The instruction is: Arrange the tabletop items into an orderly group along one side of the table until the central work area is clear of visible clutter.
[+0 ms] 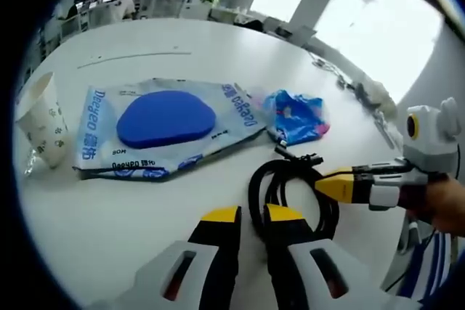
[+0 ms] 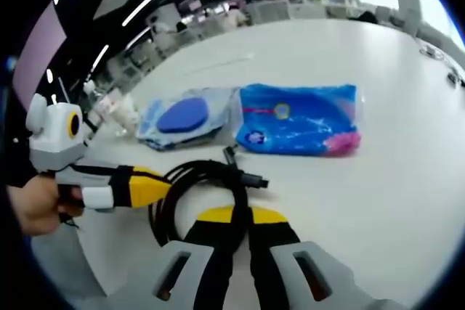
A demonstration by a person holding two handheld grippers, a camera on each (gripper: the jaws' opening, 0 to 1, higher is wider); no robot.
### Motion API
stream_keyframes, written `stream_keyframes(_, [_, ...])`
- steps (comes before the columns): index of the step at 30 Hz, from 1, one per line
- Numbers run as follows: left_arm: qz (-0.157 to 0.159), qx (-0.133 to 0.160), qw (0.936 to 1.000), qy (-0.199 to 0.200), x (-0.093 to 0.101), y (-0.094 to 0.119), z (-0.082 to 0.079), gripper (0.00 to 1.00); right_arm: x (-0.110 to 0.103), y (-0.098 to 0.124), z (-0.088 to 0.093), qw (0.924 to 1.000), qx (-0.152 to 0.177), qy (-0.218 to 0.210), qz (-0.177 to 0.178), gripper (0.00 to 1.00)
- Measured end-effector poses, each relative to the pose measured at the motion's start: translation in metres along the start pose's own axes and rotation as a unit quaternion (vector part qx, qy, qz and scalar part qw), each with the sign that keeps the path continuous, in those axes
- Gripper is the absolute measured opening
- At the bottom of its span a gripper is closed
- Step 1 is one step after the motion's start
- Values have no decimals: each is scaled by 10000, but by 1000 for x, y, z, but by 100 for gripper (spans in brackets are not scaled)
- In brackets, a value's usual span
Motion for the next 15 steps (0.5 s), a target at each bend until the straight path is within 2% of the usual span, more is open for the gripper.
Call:
stream_keyframes(5, [-48,20,10000,-12,-2,4,0,17,-2,0,0,9999,20,161,32,6])
stream_keyframes(9, [0,-24,10000,7,-4,8,-1,27,-3,2,-1,9994,78,333,73,6])
stream_keyframes(10, [-27,4,9999,-96,-6,10,-2,28,-4,3,-1,9992,93,374,82,6])
stream_keyframes(15, [34,3,9999,-122,-6,17,-1,32,-5,7,-2,9988,194,436,130,7])
Point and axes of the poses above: the point that each gripper's makers call its tool centre point, and the gripper's own axes: y roughly backward along the fingers, x roughly to its right, z roughly out of its underside, the point moved 6 cm from there along y, roughly backward along the fingers, and after that the axes turned 4 degrees about z, right-handed, at the moved point
